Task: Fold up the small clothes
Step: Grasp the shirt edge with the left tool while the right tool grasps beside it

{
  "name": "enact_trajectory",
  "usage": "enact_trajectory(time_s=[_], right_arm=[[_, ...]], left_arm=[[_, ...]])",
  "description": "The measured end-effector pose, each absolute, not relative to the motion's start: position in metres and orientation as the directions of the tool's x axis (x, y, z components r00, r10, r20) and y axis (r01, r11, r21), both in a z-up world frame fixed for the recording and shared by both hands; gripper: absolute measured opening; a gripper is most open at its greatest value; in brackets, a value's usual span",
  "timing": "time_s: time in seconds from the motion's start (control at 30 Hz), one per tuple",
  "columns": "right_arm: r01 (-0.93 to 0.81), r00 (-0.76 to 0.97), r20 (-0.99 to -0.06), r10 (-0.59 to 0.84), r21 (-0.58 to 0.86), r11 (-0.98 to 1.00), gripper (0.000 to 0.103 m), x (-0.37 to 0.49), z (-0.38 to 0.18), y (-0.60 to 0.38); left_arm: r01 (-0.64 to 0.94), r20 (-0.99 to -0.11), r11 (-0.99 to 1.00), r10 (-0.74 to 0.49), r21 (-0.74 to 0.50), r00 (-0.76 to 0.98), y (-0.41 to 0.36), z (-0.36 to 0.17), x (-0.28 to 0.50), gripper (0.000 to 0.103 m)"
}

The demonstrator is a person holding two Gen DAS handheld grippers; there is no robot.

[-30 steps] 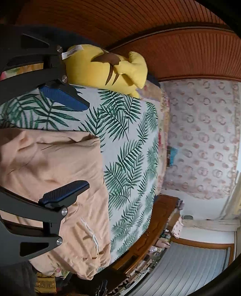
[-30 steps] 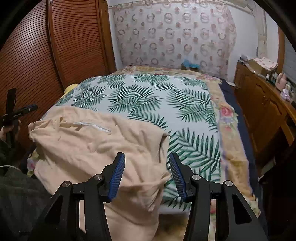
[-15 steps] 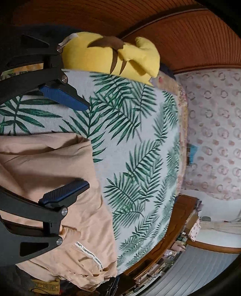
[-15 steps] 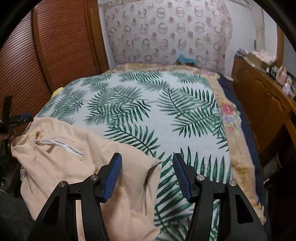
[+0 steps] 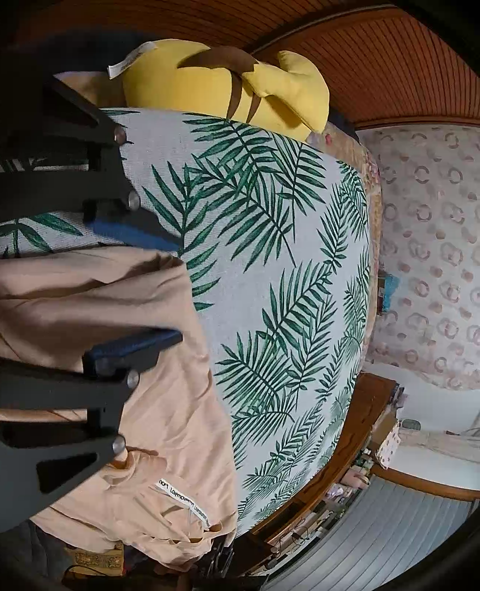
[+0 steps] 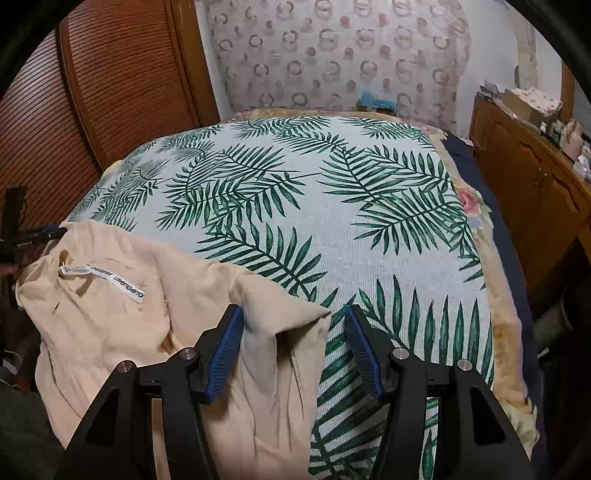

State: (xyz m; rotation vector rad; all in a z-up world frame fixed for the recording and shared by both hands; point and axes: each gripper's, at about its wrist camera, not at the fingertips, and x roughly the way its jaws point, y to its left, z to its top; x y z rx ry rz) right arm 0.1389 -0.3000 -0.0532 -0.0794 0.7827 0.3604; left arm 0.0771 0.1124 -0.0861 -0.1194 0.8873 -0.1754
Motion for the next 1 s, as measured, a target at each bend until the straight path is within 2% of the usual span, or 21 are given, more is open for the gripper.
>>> enact_trajectory(time_s=[0.03, 0.07, 0.1, 0.13, 0.2, 0.27, 0.37, 0.63, 0.8, 0.9, 1.0], right_arm=[[-0.35, 0.652, -0.704, 0.28, 0.048, 0.936, 0.059, 0.138, -0.053, -0.297], [-0.356, 0.653, -0.707, 0.272, 0.032, 0.934, 0.056, 0.137, -0.054, -0.295], [-0.368, 0.651, -0.706, 0.278, 0.026, 0.929, 0.043, 0.136, -0.054, -0.293], [-0.383, 0.645, -0.707, 0.29, 0.028, 0.923, 0.038, 0.134, -0.053, -0.291], [-0.405, 0.633, -0.711, 0.306, 0.033, 0.914, 0.02, 0.133, -0.053, -0.287], [-0.425, 0.621, -0.716, 0.318, 0.034, 0.905, 0.012, 0.131, -0.053, -0.283], [-0.446, 0.615, -0.707, 0.349, 0.054, 0.894, 0.009, 0.125, -0.049, -0.283], [-0.44, 0.727, -0.572, 0.381, 0.037, 0.897, 0.009, 0.07, 0.003, -0.298], [-0.431, 0.77, -0.515, 0.377, 0.017, 0.902, 0.009, 0.046, 0.023, -0.307], [-0.431, 0.785, -0.493, 0.376, 0.002, 0.902, 0.009, 0.035, 0.029, -0.308], [-0.438, 0.783, -0.495, 0.377, -0.009, 0.899, 0.009, 0.034, 0.024, -0.306]], left_arm=[[0.11, -0.76, 0.978, -0.205, -0.175, 0.616, 0.111, -0.086, 0.077, 0.024], [0.118, -0.762, 0.977, -0.211, -0.176, 0.612, 0.109, -0.085, 0.077, 0.02], [0.128, -0.764, 0.975, -0.221, -0.181, 0.607, 0.106, -0.084, 0.075, 0.016], [0.13, -0.762, 0.977, -0.214, -0.17, 0.611, 0.104, -0.082, 0.073, 0.015], [0.135, -0.756, 0.978, -0.211, -0.162, 0.62, 0.1, -0.079, 0.069, 0.013], [0.14, -0.739, 0.975, -0.223, -0.173, 0.636, 0.098, -0.073, 0.064, 0.012], [0.166, -0.698, 0.97, -0.244, -0.179, 0.673, 0.092, -0.052, 0.048, 0.011], [0.225, -0.628, 0.972, -0.219, -0.071, 0.747, 0.081, 0.003, 0.011, 0.011], [0.239, -0.587, 0.969, -0.229, -0.061, 0.777, 0.08, 0.021, -0.003, 0.011], [0.232, -0.588, 0.973, -0.192, -0.006, 0.786, 0.079, 0.027, -0.005, 0.011], [0.231, -0.64, 0.973, -0.162, 0.025, 0.751, 0.08, 0.014, 0.008, 0.011]])
